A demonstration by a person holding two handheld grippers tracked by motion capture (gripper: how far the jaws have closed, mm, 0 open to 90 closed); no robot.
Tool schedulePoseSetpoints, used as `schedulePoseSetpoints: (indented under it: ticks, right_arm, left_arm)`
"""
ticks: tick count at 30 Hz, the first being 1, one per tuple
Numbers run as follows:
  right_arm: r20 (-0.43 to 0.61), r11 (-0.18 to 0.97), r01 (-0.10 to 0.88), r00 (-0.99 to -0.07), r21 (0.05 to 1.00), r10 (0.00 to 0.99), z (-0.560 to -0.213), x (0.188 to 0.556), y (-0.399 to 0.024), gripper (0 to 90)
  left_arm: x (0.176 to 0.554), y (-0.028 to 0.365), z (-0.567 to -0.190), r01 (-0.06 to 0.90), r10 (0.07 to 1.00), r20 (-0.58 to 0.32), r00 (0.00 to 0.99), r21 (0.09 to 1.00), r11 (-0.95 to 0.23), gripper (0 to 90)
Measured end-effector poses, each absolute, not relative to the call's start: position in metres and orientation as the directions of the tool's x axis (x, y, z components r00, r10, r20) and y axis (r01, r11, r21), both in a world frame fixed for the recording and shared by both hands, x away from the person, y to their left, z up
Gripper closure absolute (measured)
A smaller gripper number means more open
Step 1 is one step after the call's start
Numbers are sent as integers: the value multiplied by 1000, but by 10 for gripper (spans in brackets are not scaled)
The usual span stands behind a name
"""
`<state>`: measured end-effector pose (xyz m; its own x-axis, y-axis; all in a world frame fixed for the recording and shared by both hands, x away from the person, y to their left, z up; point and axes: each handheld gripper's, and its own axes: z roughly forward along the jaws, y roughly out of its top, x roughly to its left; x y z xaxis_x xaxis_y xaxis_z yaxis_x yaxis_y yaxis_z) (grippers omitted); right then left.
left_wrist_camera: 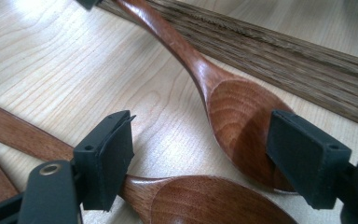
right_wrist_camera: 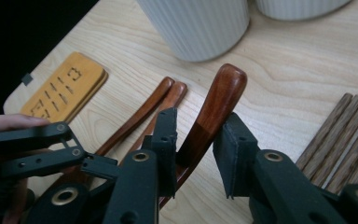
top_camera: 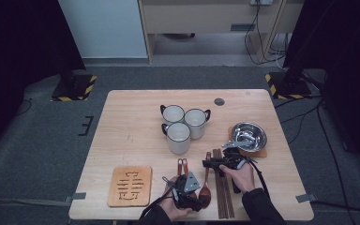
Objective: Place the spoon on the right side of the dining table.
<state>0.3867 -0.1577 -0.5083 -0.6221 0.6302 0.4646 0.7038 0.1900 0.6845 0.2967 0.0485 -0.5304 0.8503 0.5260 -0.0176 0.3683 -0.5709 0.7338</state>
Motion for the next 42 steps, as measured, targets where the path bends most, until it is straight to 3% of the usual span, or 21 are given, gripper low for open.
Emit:
schedulePoseSetpoints:
  ticks: [42]
  right_arm:
    - [555, 70, 711, -603, 700, 573, -488, 380, -164, 829]
  left_arm:
    - [299, 52, -530, 392, 553, -25, 833, 731, -558, 220]
